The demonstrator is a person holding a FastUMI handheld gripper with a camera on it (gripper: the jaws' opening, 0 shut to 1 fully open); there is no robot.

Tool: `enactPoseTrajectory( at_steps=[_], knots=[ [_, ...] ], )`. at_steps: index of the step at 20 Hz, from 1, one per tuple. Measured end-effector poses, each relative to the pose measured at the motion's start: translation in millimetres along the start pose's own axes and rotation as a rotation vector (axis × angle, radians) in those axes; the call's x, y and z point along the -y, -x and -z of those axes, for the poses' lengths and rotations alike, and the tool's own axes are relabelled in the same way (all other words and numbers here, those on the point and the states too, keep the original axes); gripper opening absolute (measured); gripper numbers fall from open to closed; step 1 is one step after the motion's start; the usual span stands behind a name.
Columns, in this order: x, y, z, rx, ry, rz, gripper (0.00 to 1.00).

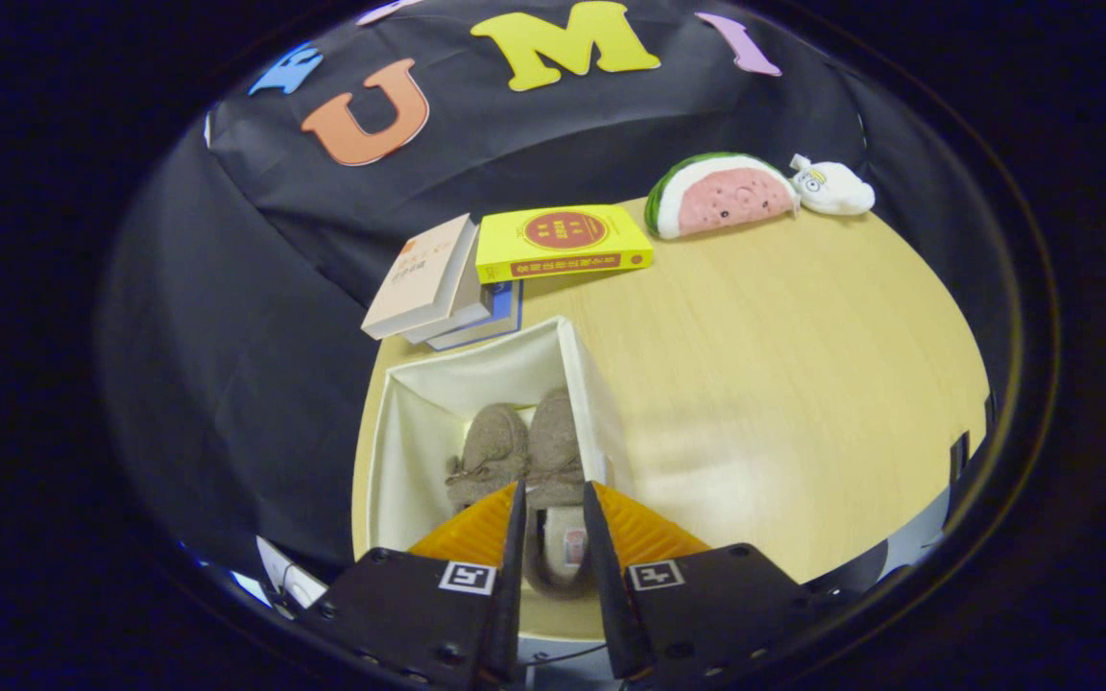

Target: Open the storage box then place both shoes into the box .Put the left shoe in first, then the right shoe, with the right side of both shoes facing outward in a uniform manner.

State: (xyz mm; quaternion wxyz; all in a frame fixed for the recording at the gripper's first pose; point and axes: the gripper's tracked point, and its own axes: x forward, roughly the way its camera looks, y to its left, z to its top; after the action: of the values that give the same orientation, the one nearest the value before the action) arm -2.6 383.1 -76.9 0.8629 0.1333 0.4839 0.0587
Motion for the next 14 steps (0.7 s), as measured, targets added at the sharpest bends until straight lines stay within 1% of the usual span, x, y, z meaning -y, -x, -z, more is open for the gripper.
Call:
enactPoseTrajectory(
  at_steps=[1,4,6,7,10,11,14],
  knots=[
    [-2,4,-5,0.029,0.027,-0.014,0.41],
    [0,19,-21,0.136,0.13,-0.04,0.66],
    [14,29,-29,0.213,0.185,-0.026,0.93],
    [23,35,-31,0.239,0.201,-0.014,0.97],
    [39,47,-30,0.268,0.199,-0.052,0.96],
    [52,54,-28,0.284,0.2,-0.052,0.97],
    [83,66,-47,0.393,0.254,-0.009,0.97]
  ],
)
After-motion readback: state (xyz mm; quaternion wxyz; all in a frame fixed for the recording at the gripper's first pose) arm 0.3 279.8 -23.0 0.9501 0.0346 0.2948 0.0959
